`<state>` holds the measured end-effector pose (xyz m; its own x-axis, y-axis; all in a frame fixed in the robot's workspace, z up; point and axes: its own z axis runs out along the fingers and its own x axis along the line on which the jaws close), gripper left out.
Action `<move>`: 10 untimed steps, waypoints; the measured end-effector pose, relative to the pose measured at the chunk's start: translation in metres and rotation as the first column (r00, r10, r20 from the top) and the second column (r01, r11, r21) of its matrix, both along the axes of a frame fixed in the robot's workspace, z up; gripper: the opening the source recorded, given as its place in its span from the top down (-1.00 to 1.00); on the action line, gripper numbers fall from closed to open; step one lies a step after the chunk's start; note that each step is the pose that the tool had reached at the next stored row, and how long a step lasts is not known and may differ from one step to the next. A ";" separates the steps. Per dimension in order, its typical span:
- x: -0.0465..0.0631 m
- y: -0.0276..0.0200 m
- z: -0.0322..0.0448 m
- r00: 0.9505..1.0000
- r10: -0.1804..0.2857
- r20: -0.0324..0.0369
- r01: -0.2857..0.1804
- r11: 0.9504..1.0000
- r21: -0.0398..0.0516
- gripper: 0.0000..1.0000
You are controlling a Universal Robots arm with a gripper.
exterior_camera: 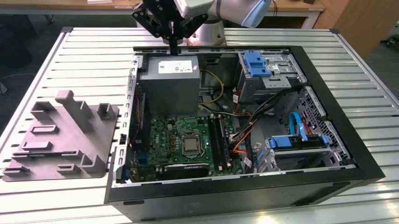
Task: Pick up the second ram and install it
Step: 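Reach for the second ram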
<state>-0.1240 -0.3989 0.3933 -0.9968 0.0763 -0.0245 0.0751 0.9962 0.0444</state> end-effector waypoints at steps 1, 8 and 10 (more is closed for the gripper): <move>-0.001 0.0000 0.0000 1.000 0.000 0.000 0.000 1.000 0.000 0.80; -0.011 0.0000 0.0000 1.000 0.000 0.000 0.000 1.000 0.000 0.80; -0.013 0.0000 0.0000 1.000 0.000 0.000 0.000 1.000 0.000 0.80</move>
